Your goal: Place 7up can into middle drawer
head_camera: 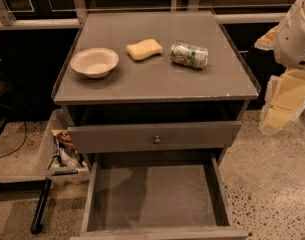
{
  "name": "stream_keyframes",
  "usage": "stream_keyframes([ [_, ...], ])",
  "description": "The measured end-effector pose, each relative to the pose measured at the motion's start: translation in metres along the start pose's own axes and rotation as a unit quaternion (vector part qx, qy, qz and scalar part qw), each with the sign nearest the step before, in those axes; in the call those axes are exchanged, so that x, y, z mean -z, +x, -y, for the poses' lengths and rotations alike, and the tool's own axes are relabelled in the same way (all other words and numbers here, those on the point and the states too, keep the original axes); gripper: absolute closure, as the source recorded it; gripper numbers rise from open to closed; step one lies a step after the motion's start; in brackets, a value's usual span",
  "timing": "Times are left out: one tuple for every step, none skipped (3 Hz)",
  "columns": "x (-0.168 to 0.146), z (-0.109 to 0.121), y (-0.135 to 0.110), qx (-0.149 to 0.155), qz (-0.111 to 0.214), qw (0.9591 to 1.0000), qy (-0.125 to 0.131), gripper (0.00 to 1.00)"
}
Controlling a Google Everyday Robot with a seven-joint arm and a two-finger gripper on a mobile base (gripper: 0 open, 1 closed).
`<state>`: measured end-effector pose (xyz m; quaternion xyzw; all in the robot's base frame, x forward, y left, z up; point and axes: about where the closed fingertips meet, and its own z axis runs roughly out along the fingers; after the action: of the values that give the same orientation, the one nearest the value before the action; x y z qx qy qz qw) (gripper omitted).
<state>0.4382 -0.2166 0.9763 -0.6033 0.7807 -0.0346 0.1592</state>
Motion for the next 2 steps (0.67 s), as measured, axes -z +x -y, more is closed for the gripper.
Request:
stream_keyframes([
  [0.0, 0.0, 0.0, 0.0, 0.0, 1.0, 0.0, 0.0],
  [-0.0017, 0.0055, -0.0013, 0.0, 0.009, 0.9999, 0.005, 0.0],
])
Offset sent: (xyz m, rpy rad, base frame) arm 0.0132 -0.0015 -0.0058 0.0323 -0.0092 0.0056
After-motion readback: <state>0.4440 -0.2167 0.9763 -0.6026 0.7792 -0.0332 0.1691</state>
